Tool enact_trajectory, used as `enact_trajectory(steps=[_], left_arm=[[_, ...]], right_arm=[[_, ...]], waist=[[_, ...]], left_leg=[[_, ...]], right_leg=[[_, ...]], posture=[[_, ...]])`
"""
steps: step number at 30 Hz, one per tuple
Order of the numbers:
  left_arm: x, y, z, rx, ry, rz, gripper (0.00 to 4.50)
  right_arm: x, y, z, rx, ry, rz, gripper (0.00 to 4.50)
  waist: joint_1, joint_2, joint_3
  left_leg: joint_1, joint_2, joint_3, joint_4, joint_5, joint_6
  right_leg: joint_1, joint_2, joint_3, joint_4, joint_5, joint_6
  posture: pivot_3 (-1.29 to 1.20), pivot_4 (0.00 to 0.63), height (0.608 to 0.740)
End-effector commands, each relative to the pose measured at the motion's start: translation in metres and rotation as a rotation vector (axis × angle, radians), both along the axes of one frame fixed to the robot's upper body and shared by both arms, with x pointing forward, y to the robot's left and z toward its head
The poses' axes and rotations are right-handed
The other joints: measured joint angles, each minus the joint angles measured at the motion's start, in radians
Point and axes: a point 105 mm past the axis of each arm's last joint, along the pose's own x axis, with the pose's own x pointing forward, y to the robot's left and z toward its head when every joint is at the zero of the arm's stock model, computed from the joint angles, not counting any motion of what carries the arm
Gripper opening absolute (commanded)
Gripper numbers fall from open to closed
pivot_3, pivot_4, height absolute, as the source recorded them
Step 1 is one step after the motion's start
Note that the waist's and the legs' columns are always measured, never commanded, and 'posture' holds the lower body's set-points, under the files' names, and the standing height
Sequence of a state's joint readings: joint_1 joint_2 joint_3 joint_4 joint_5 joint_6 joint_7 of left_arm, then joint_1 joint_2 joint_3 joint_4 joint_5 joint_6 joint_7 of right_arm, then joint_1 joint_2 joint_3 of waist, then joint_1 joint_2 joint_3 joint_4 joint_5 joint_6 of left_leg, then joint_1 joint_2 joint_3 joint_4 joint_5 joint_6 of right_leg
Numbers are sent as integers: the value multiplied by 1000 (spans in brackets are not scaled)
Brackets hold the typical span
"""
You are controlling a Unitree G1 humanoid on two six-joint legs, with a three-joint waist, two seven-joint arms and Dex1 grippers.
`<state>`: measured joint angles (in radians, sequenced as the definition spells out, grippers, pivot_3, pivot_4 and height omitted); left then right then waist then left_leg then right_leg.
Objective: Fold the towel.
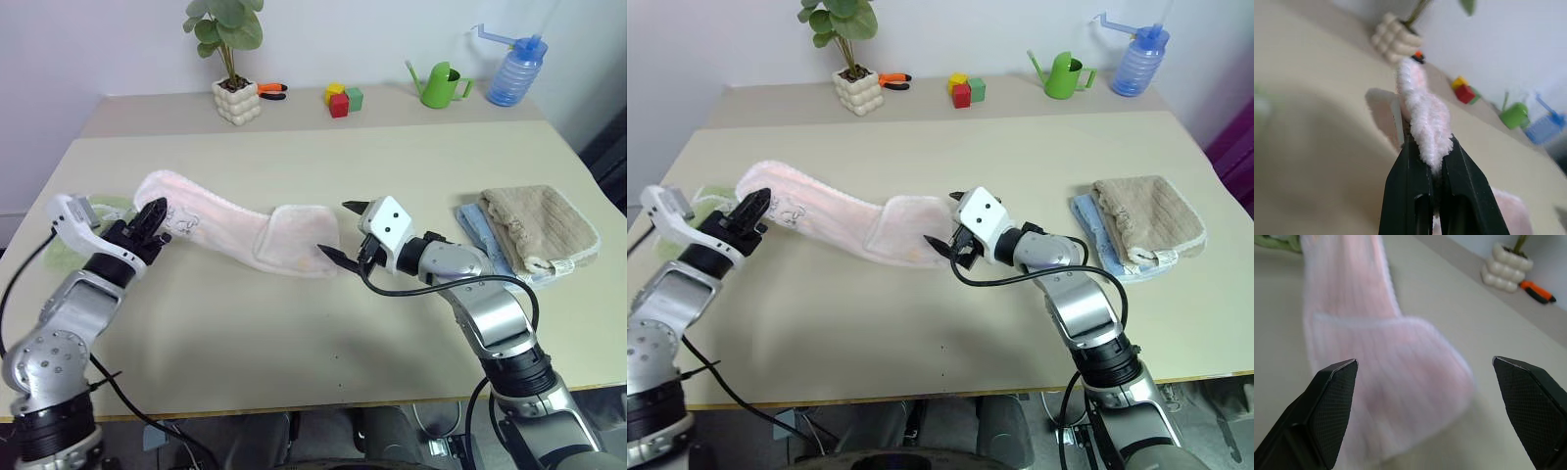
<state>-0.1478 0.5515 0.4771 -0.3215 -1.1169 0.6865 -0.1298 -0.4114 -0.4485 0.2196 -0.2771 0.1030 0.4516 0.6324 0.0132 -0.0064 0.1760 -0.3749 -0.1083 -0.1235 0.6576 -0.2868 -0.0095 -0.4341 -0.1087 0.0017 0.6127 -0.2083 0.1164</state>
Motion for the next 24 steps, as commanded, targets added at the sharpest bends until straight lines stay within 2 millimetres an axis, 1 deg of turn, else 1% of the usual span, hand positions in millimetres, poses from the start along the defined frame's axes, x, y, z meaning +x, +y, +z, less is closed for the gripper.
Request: enact_trajectory(steps=[1, 3, 5, 6, 7, 8, 9, 11, 13, 15, 20, 23, 24], left_arm=[[-4, -38, 18, 146, -95, -188, 21], [-4, -60, 17, 219, -106, -295, 21], [-6, -87, 12, 306, -105, -429, 21], [-8, -103, 4, 365, -90, -512, 21], [-11, -112, -2, 404, -78, -568, 21], [-11, -124, -12, 477, -65, -625, 21], [-12, -131, -19, 527, -58, -659, 21], [-6, -148, -29, 554, -56, -696, 21], [-5, -161, -29, 521, -66, -735, 21], [-5, -171, -33, 524, -62, -769, 21], [-2, -180, -42, 553, -38, -786, 21], [-6, -178, -44, 535, -26, -811, 995], [-8, -177, -43, 527, -24, -819, 1439]], right_arm=[[3, 0, 12, 24, -53, -12, 4500], [4, 1, 10, 24, -49, -16, 4500], [6, 0, 7, 26, -44, -22, 4500], [7, 0, 6, 29, -41, -30, 4500], [8, -1, 5, 31, -39, -35, 4500], [9, -2, 4, 32, -38, -47, 4500], [11, -3, 3, 32, -37, -55, 4500], [12, -5, 0, 33, -33, -77, 4500], [13, -7, -1, 33, -31, -92, 4500], [14, -10, -3, 33, -29, -110, 4500], [15, -17, -5, 31, -28, -149, 4500], [16, -19, -5, 28, -30, -165, 4500], [17, -21, -5, 26, -30, -172, 4500]], waist=[[0, 0, 0], [-1, 0, 0], [-2, 0, 0], [-2, 0, 0], [-3, 0, 0], [-3, 0, 0], [-3, 0, 0], [-3, 0, 0], [-2, 0, 0], [-4, 0, 0], [-5, 0, 0], [-6, 0, 0], [-6, 0, 0]], left_leg=[[0, 0, 0, 0, 0, 0], [0, 0, 0, 0, 0, 0], [0, 0, 0, -1, 0, 0], [0, 0, 0, -1, 0, 0], [0, 0, 0, -1, 0, 0], [0, 0, 0, -2, 0, 0], [1, 0, 1, -3, 0, 0], [1, 0, 1, -4, 0, 0], [1, 0, 1, -5, 0, 0], [0, 0, 1, -5, 1, -1], [1, 0, 1, -7, 1, -2], [1, 0, 1, -6, 1, -2], [1, 0, 1, -6, 1, -2]], right_leg=[[0, 0, 0, 0, 0, 0], [0, 0, 0, 0, 0, 0], [0, 0, 0, 0, 0, 0], [0, 0, 0, 0, 0, 0], [0, 0, 0, 0, 0, 0], [0, 0, 0, 0, 0, 0], [0, 0, 1, 0, 0, 0], [-1, 0, 1, -1, 0, 0], [-1, 0, 1, -1, 0, 0], [-2, 0, 1, -1, 0, 0], [-3, 0, 1, -1, 0, 0], [-3, 0, 1, -1, 0, 0], [-3, 0, 1, 0, 0, 0]], posture=[[0, 150, 732], [0, 150, 732], [0, 150, 732], [0, 150, 732], [0, 150, 732], [0, 150, 732], [0, 150, 732], [0, 150, 732], [0, 150, 732], [0, 150, 732], [0, 150, 732], [0, 150, 732], [0, 150, 732]])
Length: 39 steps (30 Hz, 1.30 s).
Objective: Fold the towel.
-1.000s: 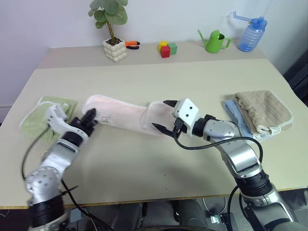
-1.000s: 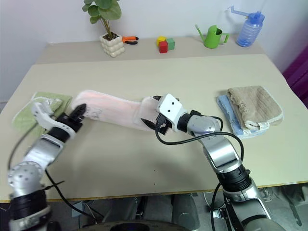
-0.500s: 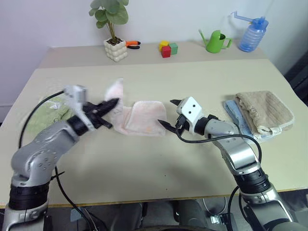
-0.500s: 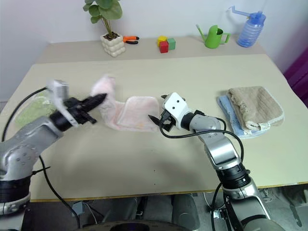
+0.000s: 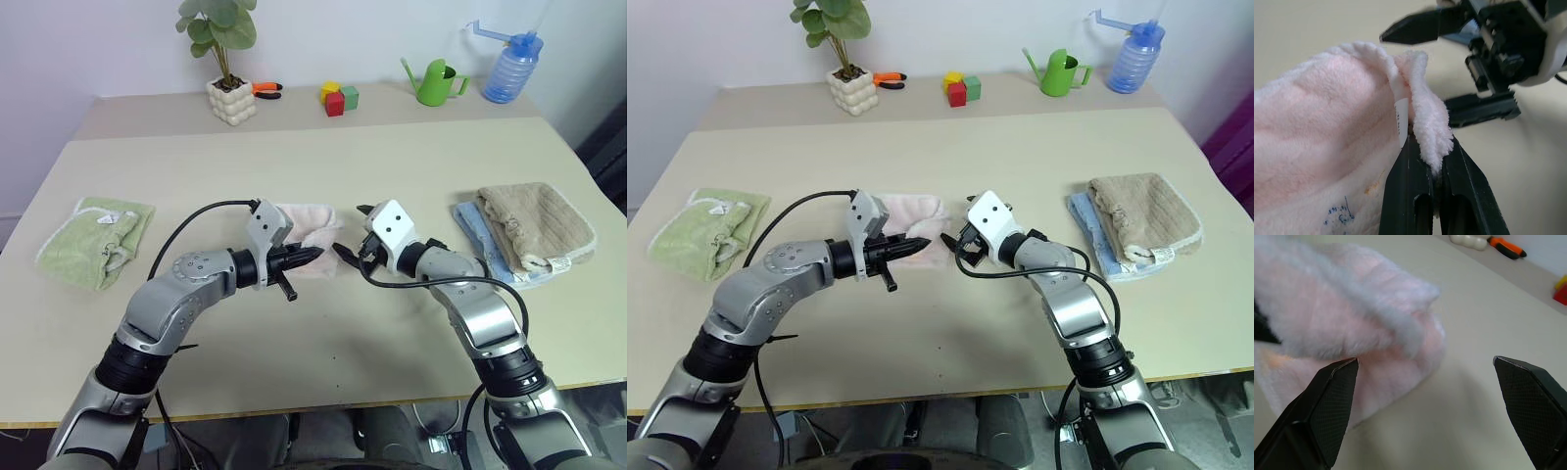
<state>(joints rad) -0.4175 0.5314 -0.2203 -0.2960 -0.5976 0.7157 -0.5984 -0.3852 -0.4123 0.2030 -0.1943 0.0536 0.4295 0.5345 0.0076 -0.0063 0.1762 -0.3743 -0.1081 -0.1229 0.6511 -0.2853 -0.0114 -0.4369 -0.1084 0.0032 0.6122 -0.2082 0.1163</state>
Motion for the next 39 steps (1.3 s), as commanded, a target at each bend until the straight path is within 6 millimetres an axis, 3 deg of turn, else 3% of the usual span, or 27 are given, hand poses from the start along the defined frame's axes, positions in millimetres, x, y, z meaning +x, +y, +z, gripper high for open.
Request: enact_trajectory(steps=[1, 6, 8, 11, 12, 14, 17, 18, 22, 25, 28, 32, 36, 39], left_arm=[[-7, 3, 10, -20, -25, -33, 1922], [-18, 14, 31, -107, -48, -69, 4313], [-18, 28, 49, -177, -78, -36, 4313], [-8, 52, 72, -286, -120, 77, 4350], [-5, 60, 76, -308, -129, 115, 3749], [0, 70, 79, -310, -155, 168, 3068], [20, 85, 71, -248, -161, 316, 1608], [27, 86, 61, -176, -166, 351, 1569], [41, 73, 38, -54, -183, 344, 1569], [50, 69, 21, -16, -149, 347, 1569], [43, 61, 3, 75, -162, 266, 1569], [43, 60, -17, 157, -164, 258, 1569], [43, 56, -37, 162, -143, 271, 1569], [42, 56, -47, 153, -131, 294, 1569]], right_arm=[[3, -7, 12, 7, -47, -31, 4500], [3, -15, 9, -10, -38, -47, 4500], [2, -25, 12, -17, -34, -57, 4500], [1, -39, 18, -26, -42, -77, 3270], [2, -43, 21, -29, -52, -88, 2694], [4, -49, 27, -25, -66, -105, 1766], [7, -48, 42, -9, -117, -99, 272], [7, -38, 52, 40, -126, -66, 47], [3, 12, 63, 84, -112, 114, 47], [10, 32, 55, 66, -76, 146, 47], [11, 53, 37, 48, 7, 203, 47], [11, 58, -2, 8, 127, 201, 47], [11, 48, -42, -87, 192, 172, 47], [14, 41, -47, -106, 181, 146, 47]], waist=[[-1, 0, 0], [-1, 0, 0], [0, 0, 0], [3, 0, 0], [3, 0, 0], [3, 0, 0], [3, 0, 0], [2, 0, 0], [-2, 0, 0], [-1, 0, 0], [-3, 0, 0], [-2, 0, 0], [-1, 0, 0], [-3, 0, -2]], left_leg=[[0, 0, 0, 0, 0, 0], [0, 0, 0, 0, 0, 0], [0, 0, 0, 0, 0, 0], [0, 0, 0, 0, 0, 0], [0, 0, 0, 0, 0, 0], [0, 0, 0, 0, 0, 0], [0, 0, 0, 0, 0, 0], [0, 0, 0, 0, 0, 0], [1, 1, 0, 0, 1, -1], [0, 0, 0, 0, 1, -1], [-1, 0, 0, 0, 1, -1], [-1, 0, 0, 0, 1, -2], [-1, 0, 0, 0, 1, -1], [0, 0, 1, 0, 1, -1]], right_leg=[[0, 0, 0, 0, 0, 0], [0, 0, 0, 0, 0, 0], [0, 0, 0, 0, 0, 0], [0, 0, 0, 0, 0, 0], [0, 0, 0, 0, 0, 0], [0, 0, 0, 0, 0, 0], [0, 0, 0, 0, 0, 0], [0, 0, 0, 0, 0, 0], [0, 1, 0, 1, 0, 0], [0, 1, 0, 0, 0, 0], [-1, 1, 0, 0, 0, 0], [-2, 1, 1, 0, 0, -1], [-2, 1, 1, 0, 0, 0], [-1, 1, 1, 1, 0, 0]], posture=[[0, 150, 732], [0, 150, 732], [0, 150, 732], [0, 150, 732], [0, 150, 732], [0, 150, 732], [0, 150, 732], [0, 150, 732], [0, 150, 732], [0, 150, 732], [0, 150, 732], [0, 150, 732], [0, 150, 732], [0, 150, 732]])
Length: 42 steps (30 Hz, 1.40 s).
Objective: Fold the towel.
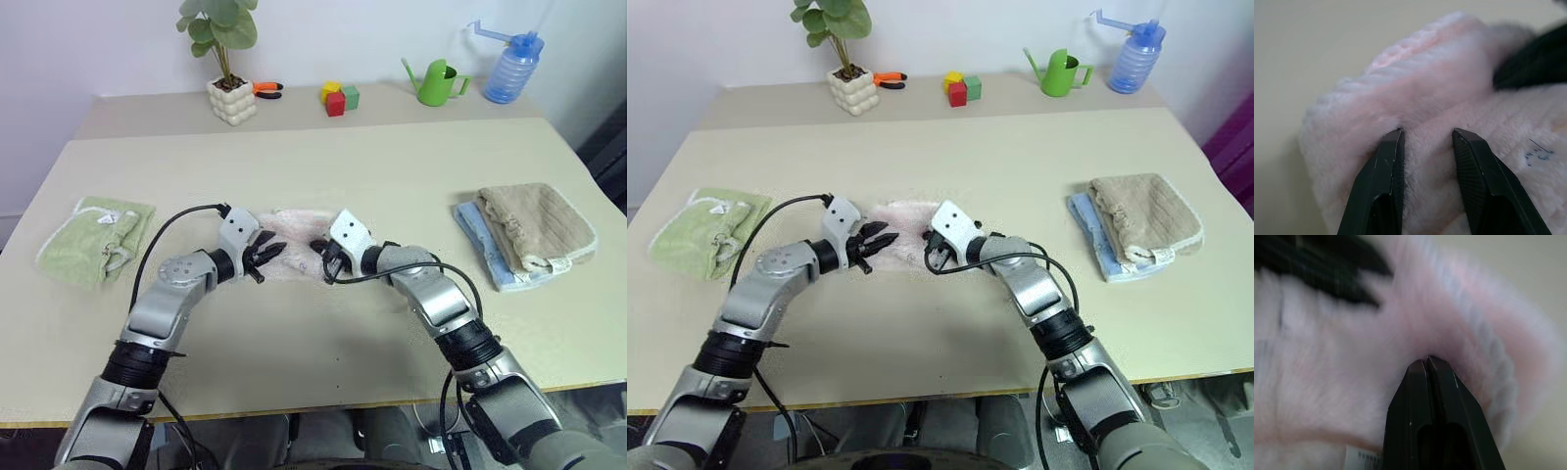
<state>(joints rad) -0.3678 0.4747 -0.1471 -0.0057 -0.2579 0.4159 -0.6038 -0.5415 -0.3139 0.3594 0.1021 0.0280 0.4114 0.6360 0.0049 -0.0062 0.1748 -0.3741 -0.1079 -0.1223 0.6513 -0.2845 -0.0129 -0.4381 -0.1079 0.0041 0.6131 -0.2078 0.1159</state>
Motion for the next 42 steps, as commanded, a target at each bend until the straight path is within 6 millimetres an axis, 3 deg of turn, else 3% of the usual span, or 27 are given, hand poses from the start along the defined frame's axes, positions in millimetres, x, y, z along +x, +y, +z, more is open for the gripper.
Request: enact_trajectory(steps=[1, 6, 9, 12, 16, 17, 22, 25, 28, 34, 40, 42], left_arm=[[-1, 1, -8, -11, -4, 24, 1569], [4, 8, 16, -108, -98, 79, 1569], [7, 27, 36, -178, -132, 146, 1569], [5, 48, 48, -231, -140, 206, 2394], [-1, 73, 58, -264, -133, 289, 4329], [-3, 77, 60, -272, -133, 297, 4500], [-13, 90, 53, -283, -58, 342, 4500], [-21, 90, 29, -423, 187, 381, 4500], [-24, 78, 25, -584, 323, 369, 4500], [-23, 52, 12, -649, 487, 328, 4500], [-19, 19, 5, -699, 591, 262, 4500], [-18, 8, 7, -716, 604, 238, 3984]], right_arm=[[4, -8, -3, -23, -18, -25, 47], [7, -13, 29, 88, -85, -30, 47], [0, -20, 48, 145, -80, 2, 804], [-10, -28, 57, 139, -86, 25, 2210], [-27, -32, 72, 162, -92, 78, 4131], [-29, -33, 74, 169, -90, 75, 4460], [-29, -42, 73, 183, -72, 5, 4460], [-33, -45, 66, 141, -80, 13, 4460], [-39, -39, 73, 164, -95, 54, 4460], [-61, -30, 76, 121, -105, 210, 4460], [-64, -28, 79, 127, -122, 219, 4460], [-63, -27, 81, 136, -128, 215, 4500]], waist=[[0, 0, 0], [5, 0, 0], [4, 0, 0], [3, 0, 0], [-1, 0, 0], [-1, 0, 0], [3, -1, 0], [6, -1, 0], [5, -1, 0], [6, -1, 0], [9, -2, 0], [9, -2, 0]], left_leg=[[1, 0, 0, 0, 0, 0], [1, 0, 0, 1, 0, 0], [0, 0, 0, 1, 0, 0], [-1, 0, -1, 1, 0, 0], [-1, 0, 0, 0, 0, 0], [-1, 0, 0, 0, 0, 0], [-1, 0, 0, 0, -1, 1], [-1, 0, 0, 1, -1, 2], [-1, 0, 0, 1, -3, 4], [-1, 0, -1, 2, 0, 0], [0, 0, -1, 3, 0, 0], [0, 0, -1, 3, 0, 0]], right_leg=[[1, 0, 0, 0, 0, 0], [1, 0, 0, 0, 0, 0], [0, 0, 0, 0, 0, 0], [-1, 0, 0, 0, 0, 0], [-1, 0, 0, 0, 0, 0], [-1, 0, 0, 0, 0, 0], [-1, 0, 0, 0, 0, 0], [0, 0, 0, 0, 0, 0], [0, 0, 0, 1, 0, 0], [0, 0, 0, 1, 0, 0], [2, 0, -1, 1, 0, 0], [2, 0, -1, 1, 0, 0]], posture=[[0, 150, 732], [0, 150, 732], [0, 150, 732], [0, 150, 732], [0, 150, 732], [0, 150, 732], [0, 150, 732], [0, 150, 732], [0, 150, 732], [0, 150, 732], [0, 150, 732], [0, 150, 732]])
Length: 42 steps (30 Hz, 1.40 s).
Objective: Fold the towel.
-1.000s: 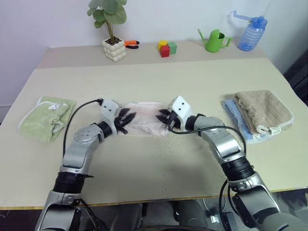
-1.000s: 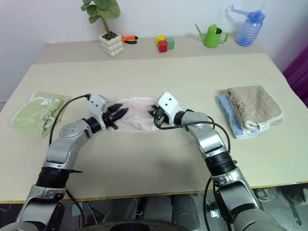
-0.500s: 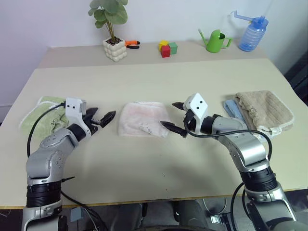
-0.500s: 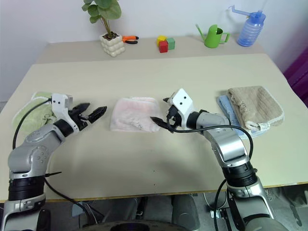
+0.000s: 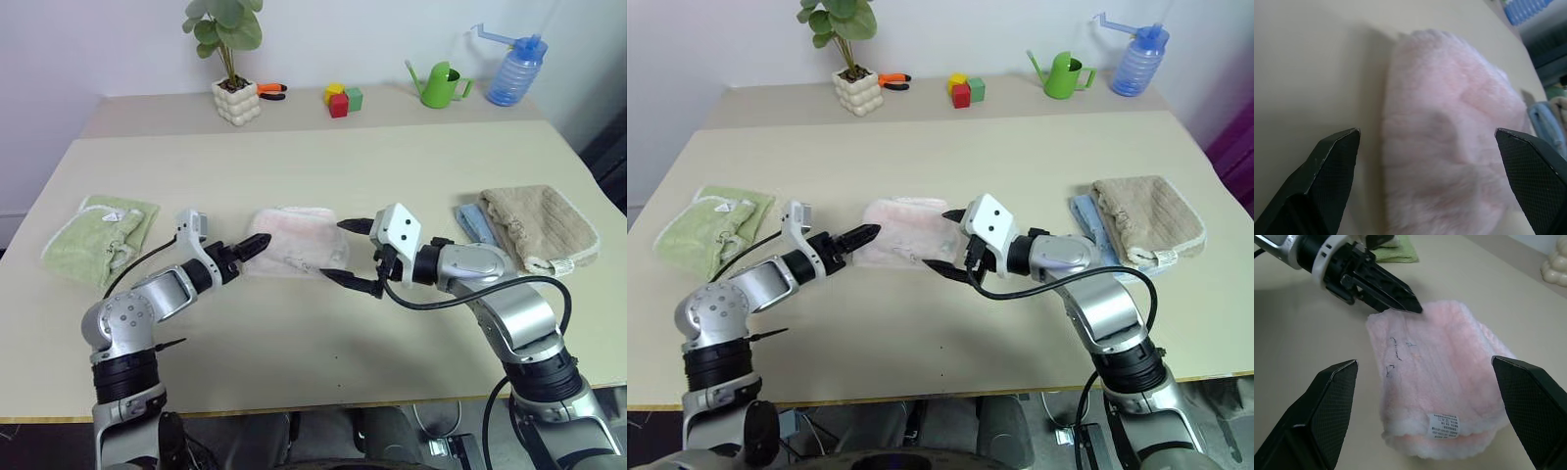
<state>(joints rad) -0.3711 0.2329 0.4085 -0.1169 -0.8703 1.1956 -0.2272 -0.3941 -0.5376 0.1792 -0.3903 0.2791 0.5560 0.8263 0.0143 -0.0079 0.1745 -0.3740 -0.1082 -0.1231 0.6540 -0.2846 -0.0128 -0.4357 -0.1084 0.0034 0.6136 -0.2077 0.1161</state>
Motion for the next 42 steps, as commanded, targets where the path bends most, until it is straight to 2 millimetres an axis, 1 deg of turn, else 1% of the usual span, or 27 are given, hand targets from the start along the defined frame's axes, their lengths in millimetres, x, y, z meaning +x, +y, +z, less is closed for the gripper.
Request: enact_trajectory(steps=[1, 2, 3, 4, 8, 9, 10, 12, 15, 17, 19, 20, 21, 23, 25, 27, 29, 30, 32, 34, 36, 37, 38, 39, 40, 41, 42], left_arm=[[-2, -25, 1, -72, 24, -69, 3667], [-1, -28, 2, -89, 26, -72, 3302], [-1, -31, 1, -93, 28, -72, 2814], [0, -32, 1, -94, 31, -70, 2207], [0, -34, 0, -95, 35, -65, 211], [0, -35, 0, -92, 30, -66, 69], [0, -36, 0, -90, 27, -68, 69], [8, -27, 17, -87, -84, -7, 69], [27, 6, 55, -142, -264, 186, 69], [36, 35, 80, -159, -358, 331, 69], [40, 52, 93, -157, -404, 414, 69], [41, 75, 107, -151, -449, 511, 69], [41, 91, 117, -152, -479, 576, 69], [29, 144, 141, -156, -554, 787, 69], [10, 183, 147, -119, -585, 929, 69], [-2, 205, 136, -123, -546, 1008, 69], [-17, 221, 112, -96, -476, 1091, 69], [-23, 224, 98, -83, -436, 1116, 69], [-34, 226, 74, -65, -361, 1155, 69], [-39, 218, 48, -67, -263, 1149, 69], [-42, 209, 32, -34, -216, 1122, 69], [-44, 207, 27, -59, -199, 1119, 767], [-48, 208, 25, -92, -197, 1137, 1085], [-51, 210, 24, -125, -197, 1155, 1638], [-53, 211, 24, -144, -198, 1167, 2034], [-56, 213, 24, -143, -200, 1180, 2479], [-59, 217, 25, -134, -205, 1201, 3043]], right_arm=[[-5, 5, 15, 35, -65, 20, 4500], [-6, 6, 15, 36, -65, 20, 4500], [-7, 6, 14, 35, -64, 19, 4500], [-8, 6, 14, 35, -63, 19, 4500], [-9, 7, 12, 36, -60, 15, 4500], [-9, 8, 11, 35, -59, 15, 4500], [-10, 8, 10, 35, -59, 15, 4500], [-10, 9, 8, 30, -58, 13, 4500], [-9, 9, 7, 24, -57, 11, 4500], [-9, 9, 6, 19, -56, 14, 4500], [-9, 9, 6, 16, -56, 17, 4500], [-9, 9, 6, 16, -57, 19, 4500], [-9, 9, 6, 15, -57, 20, 4500], [-9, 10, 5, 16, -57, 25, 4500], [-10, 11, 4, 16, -53, 33, 4500], [-11, 12, 2, 13, -51, 42, 4500], [-11, 12, 1, 12, -51, 47, 4500], [-10, 13, 1, 12, -51, 48, 4500], [-9, 13, 1, 13, -53, 48, 4500], [-7, 14, 1, 14, -55, 51, 4500], [-7, 15, 1, 15, -57, 61, 4500], [-8, 16, 1, 14, -56, 67, 4500], [-8, 16, 0, 13, -56, 72, 4500], [-7, 16, 0, 10, -55, 74, 4500], [-7, 15, 0, 9, -55, 76, 4500], [-7, 15, -1, 8, -55, 76, 4500], [-6, 14, -1, 7, -56, 75, 4500]], waist=[[0, 0, 0], [0, 0, 0], [-1, 0, 0], [-1, 0, 0], [-2, 0, 0], [-2, 0, 0], [-2, 0, 0], [-2, 0, 0], [-1, -1, 0], [-1, -1, 1], [-3, -1, 1], [-4, -1, 1], [-4, -1, 1], [-4, -1, 1], [-11, -2, 1], [-12, -2, 1], [-6, -2, 1], [-2, -2, 0], [2, -6, -1], [5, -10, -2], [5, -13, -2], [5, -13, -2], [5, -13, -2], [4, -13, -2], [2, -13, -2], [0, -13, -2], [-1, -13, -2]], left_leg=[[0, 0, 0, 0, 0, 0], [0, 0, 0, 0, 0, 0], [0, 0, 0, 0, 0, 0], [0, 0, 0, 0, 0, 0], [0, 0, 0, 0, 0, 0], [0, 0, 0, 0, 0, 0], [0, 0, 0, 0, 0, 0], [0, 0, 0, 0, 0, 0], [0, 0, 0, 0, 0, 0], [0, 0, 0, 0, 0, 0], [0, 0, 0, 0, 0, -1], [0, 1, 0, 0, 0, -1], [0, 1, 1, 0, 0, -1], [0, 1, 1, 0, 0, -1], [-1, 1, 1, -1, 0, -1], [-1, 1, 2, -1, 0, -1], [0, 1, 3, -2, 0, -1], [0, 1, 3, -1, 0, 0], [0, 0, 3, 0, 0, 0], [0, 0, 1, 1, 0, 0], [-1, 0, -1, 3, -1, 0], [-1, 0, -2, 4, -1, 0], [0, 0, -2, 4, -1, 1], [0, 0, -2, 4, -2, 2], [0, 1, -2, 4, -3, 3], [0, 1, -3, 4, -2, 3], [0, 1, -3, 4, -2, 1]], right_leg=[[0, 0, 0, 0, 0, 0], [0, 0, 0, 0, 0, 0], [0, 0, 0, 0, 0, 0], [0, 0, 0, 0, 0, 0], [0, 0, 0, 0, 0, 0], [0, 0, 0, 0, 0, 0], [0, 0, 0, 0, 0, 0], [0, 0, 0, 0, 0, 0], [0, 0, 0, 0, 0, 0], [0, 0, 0, 0, 0, 0], [-1, 0, 0, 0, 0, 0], [-1, 0, 0, 0, 0, 0], [-1, 0, 0, -1, 0, 0], [-1, 0, 0, -1, 0, 0], [-2, 1, 1, -1, 0, 0], [-3, 1, 2, -1, 0, 0], [-3, 1, 3, -1, 0, 0], [-3, 1, 3, -1, 0, 0], [-1, 0, 3, -1, 0, 0], [0, 1, 2, -1, 0, 0], [1, 1, 0, -1, 0, 0], [2, 1, -1, -1, 0, 0], [2, 1, -1, -1, 0, 0], [3, 1, -2, -1, 0, 0], [3, 1, -2, -1, 0, 0], [3, 1, -2, -1, 0, 0], [3, 1, -2, -1, 0, 0]], posture=[[0, 150, 732], [0, 150, 732], [0, 150, 732], [0, 150, 732], [0, 150, 732], [0, 150, 732], [0, 150, 732], [0, 150, 732], [0, 150, 732], [0, 150, 732], [0, 150, 732], [0, 150, 732], [0, 150, 732], [0, 150, 732], [0, 150, 732], [0, 150, 732], [0, 150, 732], [0, 150, 732], [0, 150, 732], [0, 150, 732], [0, 150, 732], [0, 150, 732], [0, 150, 732], [0, 150, 732], [0, 150, 732], [0, 150, 732], [0, 150, 732]])
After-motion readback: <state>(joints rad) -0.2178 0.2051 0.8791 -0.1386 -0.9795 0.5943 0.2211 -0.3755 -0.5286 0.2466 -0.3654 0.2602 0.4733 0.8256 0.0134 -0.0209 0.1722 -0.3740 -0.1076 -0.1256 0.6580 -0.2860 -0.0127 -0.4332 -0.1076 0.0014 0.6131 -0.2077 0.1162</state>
